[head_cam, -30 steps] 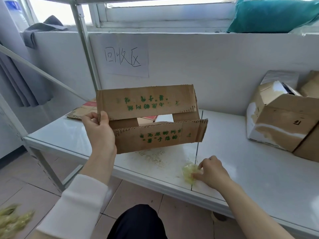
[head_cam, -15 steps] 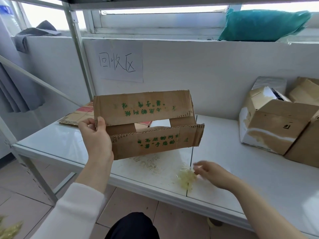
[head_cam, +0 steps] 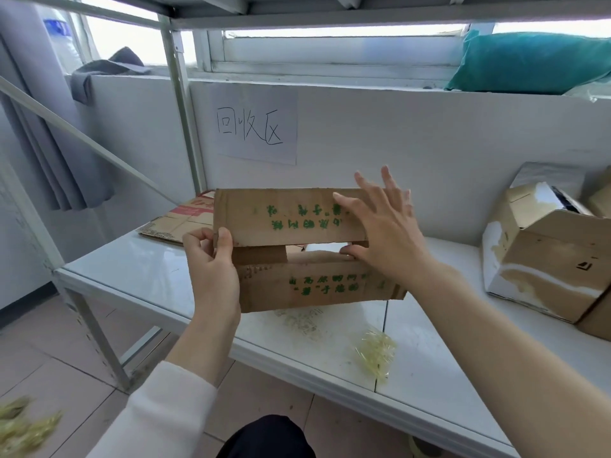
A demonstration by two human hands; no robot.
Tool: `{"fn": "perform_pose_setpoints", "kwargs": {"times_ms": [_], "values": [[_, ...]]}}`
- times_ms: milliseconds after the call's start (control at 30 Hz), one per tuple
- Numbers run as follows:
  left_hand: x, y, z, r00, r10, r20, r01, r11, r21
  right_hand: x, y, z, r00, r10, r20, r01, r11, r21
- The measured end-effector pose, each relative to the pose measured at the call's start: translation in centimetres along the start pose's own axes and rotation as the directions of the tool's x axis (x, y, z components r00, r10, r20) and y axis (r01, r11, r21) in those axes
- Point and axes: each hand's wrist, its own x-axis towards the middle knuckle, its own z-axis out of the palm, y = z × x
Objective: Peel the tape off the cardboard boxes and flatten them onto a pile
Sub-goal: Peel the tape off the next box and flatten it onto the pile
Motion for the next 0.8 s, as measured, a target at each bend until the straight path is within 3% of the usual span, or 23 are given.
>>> {"fn": "perform_pose_setpoints", "kwargs": {"times_ms": [67,133,200,267,367,433,533,600,667,733,800], "values": [[-0.2,0.1,-0.4,0.999,-0.030,0.044,0.031,0.999,-0.013,0.5,0.0,-0.2,0.999,-0.040,0.027,0.040,0.999,0.001],[-0.3,0.2,-0.9,0.994,-0.048,0.103,0.052,0.998,-0.037,0.4,-0.1,-1.2,0.998,-0.034,-0.054,0.039,0.994,0.099],[-1.1,0.4,-1.1,0.987,-0.029,0.158,0.027,1.000,0.016,0.0,-0.3,-2.5,0.988,0.010,-0.156,0.011,0.991,0.135],[-2.1,0.4,-0.9,0.987,-0.003,0.163,-0.019,0.991,0.130,-0.3,-0.6,-3.1,0.985,0.009,-0.170,0.005,0.997,0.079],[-2.4,-0.9,0.2,0.996,0.036,0.087,-0.066,0.923,0.379,-0.7,-1.0,-2.7,0.979,-0.029,-0.200,0.045,0.996,0.075],[-2.4,-1.6,1.3,1.000,0.028,-0.006,-0.019,0.824,0.567,-1.2,-1.3,-2.0,0.959,-0.085,-0.269,0.112,0.990,0.087],[-2.5,-1.8,1.9,0.992,0.041,-0.122,0.045,0.777,0.628,-1.8,-1.0,-0.8,0.927,-0.065,-0.370,0.111,0.989,0.103],[-2.5,-1.8,1.2,0.988,0.119,-0.101,-0.044,0.832,0.553,-2.4,-0.7,0.1,0.898,0.070,-0.435,0.007,0.985,0.173],[-2.6,-1.3,0.1,0.986,0.164,-0.020,-0.141,0.898,0.417,-3.2,-0.7,1.1,0.827,0.343,-0.445,-0.147,0.897,0.418],[-2.9,-0.4,-1.0,0.987,0.160,0.034,-0.161,0.920,0.357,-4.2,-1.1,2.4,0.755,0.595,-0.275,-0.286,0.676,0.679],[-2.8,0.1,-1.9,0.990,0.136,0.045,-0.143,0.925,0.351,-4.9,-1.7,4.2,0.738,0.674,-0.032,-0.445,0.521,0.729]]}}
